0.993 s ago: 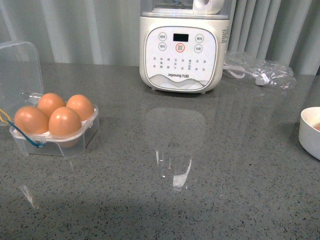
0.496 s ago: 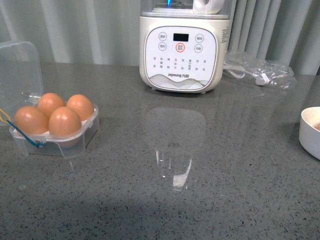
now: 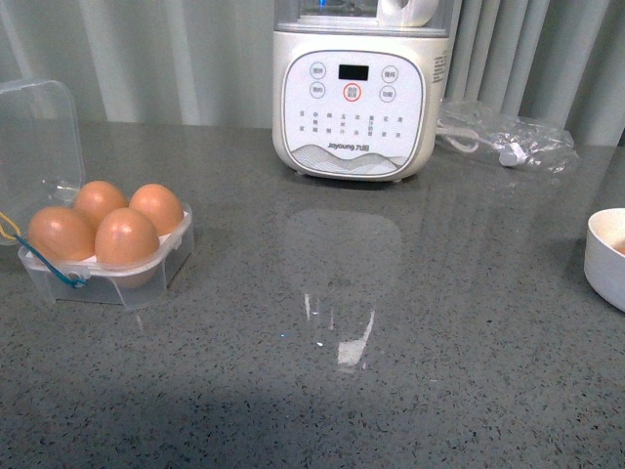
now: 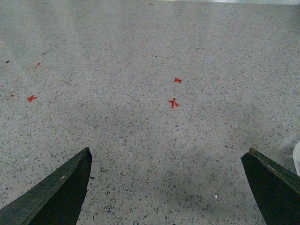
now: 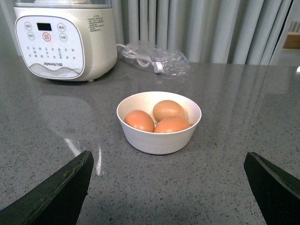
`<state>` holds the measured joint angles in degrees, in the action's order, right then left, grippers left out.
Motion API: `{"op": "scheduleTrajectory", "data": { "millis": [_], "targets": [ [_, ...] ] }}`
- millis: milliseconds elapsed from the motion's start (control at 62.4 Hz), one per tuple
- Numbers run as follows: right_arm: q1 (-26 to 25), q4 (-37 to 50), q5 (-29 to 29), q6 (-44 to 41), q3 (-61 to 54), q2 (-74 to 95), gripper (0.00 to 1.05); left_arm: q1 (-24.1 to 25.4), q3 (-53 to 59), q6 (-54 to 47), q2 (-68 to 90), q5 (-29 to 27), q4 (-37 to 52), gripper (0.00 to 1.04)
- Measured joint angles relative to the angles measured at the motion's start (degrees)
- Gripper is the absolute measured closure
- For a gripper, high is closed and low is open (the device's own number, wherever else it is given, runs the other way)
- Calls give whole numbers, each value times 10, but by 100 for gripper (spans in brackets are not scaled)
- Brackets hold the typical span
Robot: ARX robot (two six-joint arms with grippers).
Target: Put egg into box
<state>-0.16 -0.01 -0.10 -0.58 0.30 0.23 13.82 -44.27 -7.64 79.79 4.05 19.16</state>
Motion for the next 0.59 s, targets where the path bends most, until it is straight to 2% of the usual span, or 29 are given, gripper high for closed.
{"op": "scheduleTrajectory", "data": {
  "millis": [320, 593],
  "targets": [
    [0, 0, 0, 0, 0, 0, 7, -40, -18, 21, 12, 7, 3, 7],
    [0, 0, 0, 0, 0, 0, 7, -119, -14, 53, -10, 19, -21, 7]
  ]
}}
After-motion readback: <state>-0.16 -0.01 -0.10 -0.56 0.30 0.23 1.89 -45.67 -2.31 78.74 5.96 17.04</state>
